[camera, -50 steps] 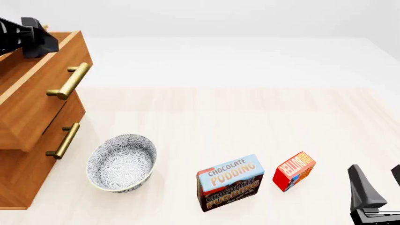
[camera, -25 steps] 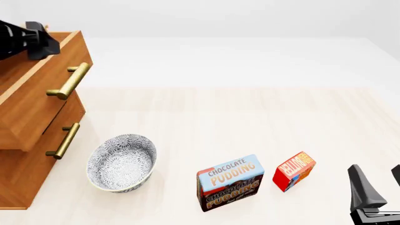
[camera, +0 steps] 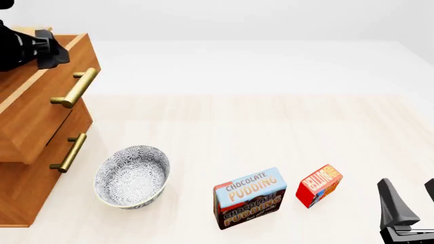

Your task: Put the butter at the back in the top drawer of the cabinet and close it.

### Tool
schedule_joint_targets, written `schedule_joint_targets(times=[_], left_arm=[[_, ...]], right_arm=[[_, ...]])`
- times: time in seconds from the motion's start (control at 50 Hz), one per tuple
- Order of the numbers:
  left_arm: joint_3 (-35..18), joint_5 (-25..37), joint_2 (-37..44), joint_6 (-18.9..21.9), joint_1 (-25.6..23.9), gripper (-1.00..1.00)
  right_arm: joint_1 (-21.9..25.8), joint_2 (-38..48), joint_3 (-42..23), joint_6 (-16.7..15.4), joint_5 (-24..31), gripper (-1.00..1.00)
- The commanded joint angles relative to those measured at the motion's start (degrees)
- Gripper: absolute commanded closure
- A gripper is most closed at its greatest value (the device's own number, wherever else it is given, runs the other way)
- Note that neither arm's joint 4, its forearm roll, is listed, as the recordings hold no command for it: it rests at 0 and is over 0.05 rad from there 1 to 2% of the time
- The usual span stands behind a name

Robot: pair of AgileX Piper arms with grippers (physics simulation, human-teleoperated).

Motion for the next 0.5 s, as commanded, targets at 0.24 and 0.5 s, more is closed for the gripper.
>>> schedule_joint_targets(times=[0.24,0.5], left_arm=[[2.23,-2.59,1.24,-1.2,0.75,-1.0],[3.89,-4.26,1.69,-1.86,1.4,-1.0]], right_arm=[[0.0,0.0,0.0,0.0,0.0,-1.0],[0.0,0.0,0.0,0.0,0.0,-1.0]])
